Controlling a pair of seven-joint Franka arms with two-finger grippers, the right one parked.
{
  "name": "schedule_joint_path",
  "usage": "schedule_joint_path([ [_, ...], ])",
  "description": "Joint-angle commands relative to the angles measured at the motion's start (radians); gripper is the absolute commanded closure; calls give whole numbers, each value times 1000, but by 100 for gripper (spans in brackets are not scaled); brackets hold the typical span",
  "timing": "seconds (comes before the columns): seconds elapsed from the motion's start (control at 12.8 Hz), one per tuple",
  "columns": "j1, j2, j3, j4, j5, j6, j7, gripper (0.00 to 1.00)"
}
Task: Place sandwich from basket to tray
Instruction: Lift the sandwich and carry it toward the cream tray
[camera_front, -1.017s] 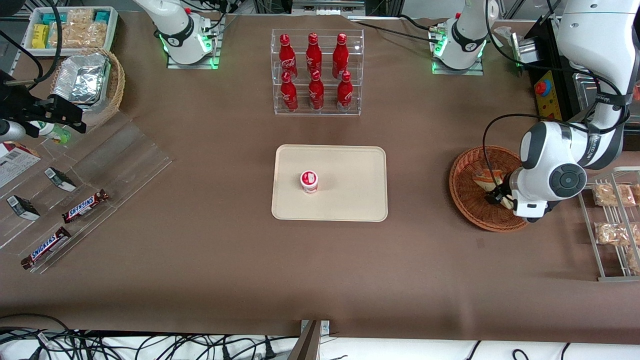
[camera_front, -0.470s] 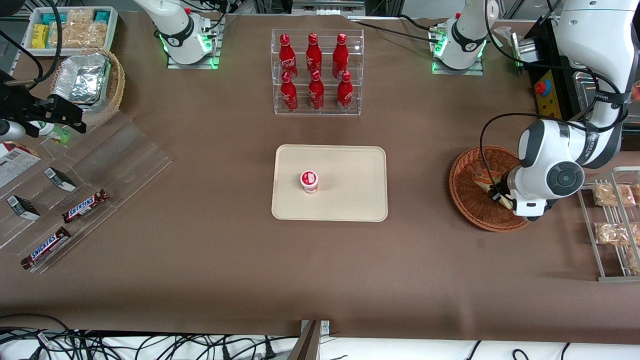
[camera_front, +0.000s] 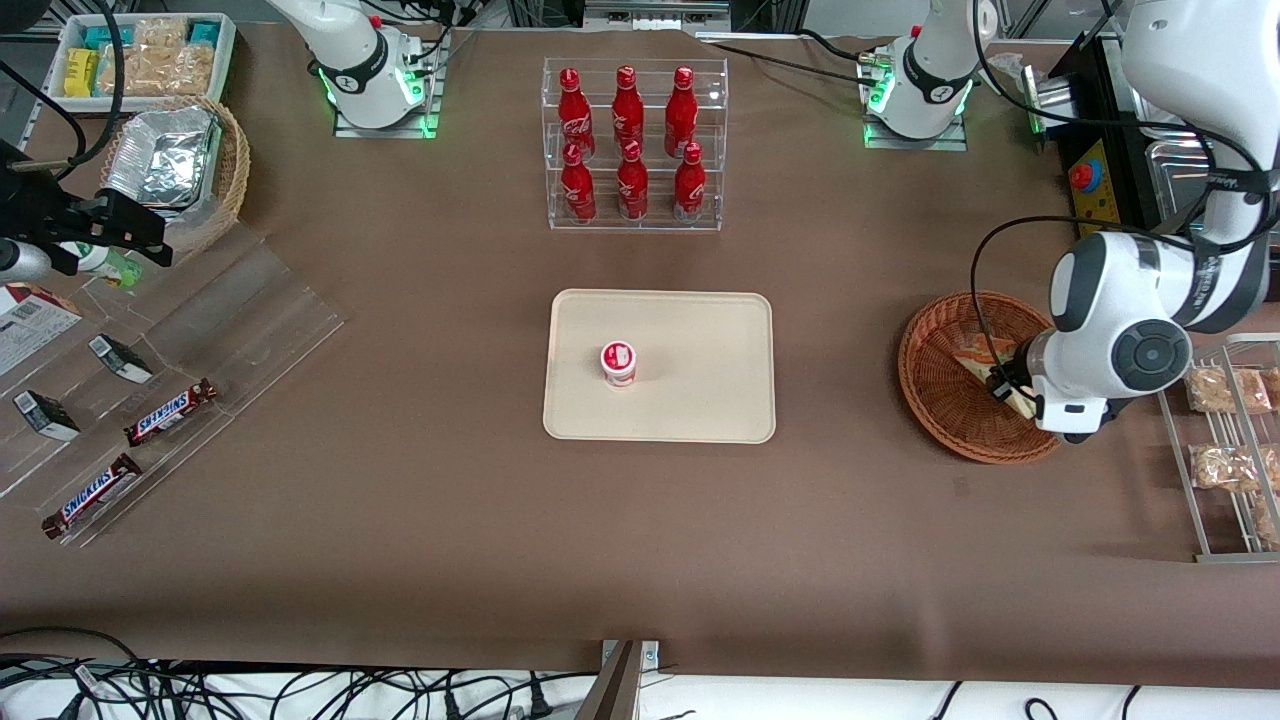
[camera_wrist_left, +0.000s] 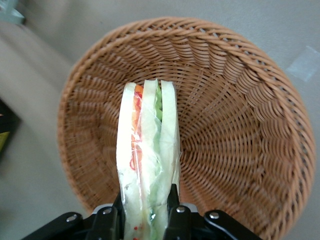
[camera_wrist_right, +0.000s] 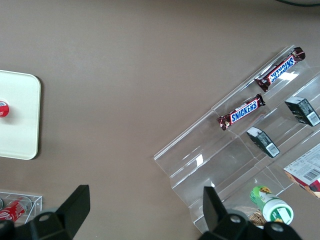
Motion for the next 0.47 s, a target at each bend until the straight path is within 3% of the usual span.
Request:
schedule_joint_path([
  [0.0,-15,-16,-59,90,19,-116,48,66],
  [0.39,-18,-16,-288,222,11,-296,45,66],
])
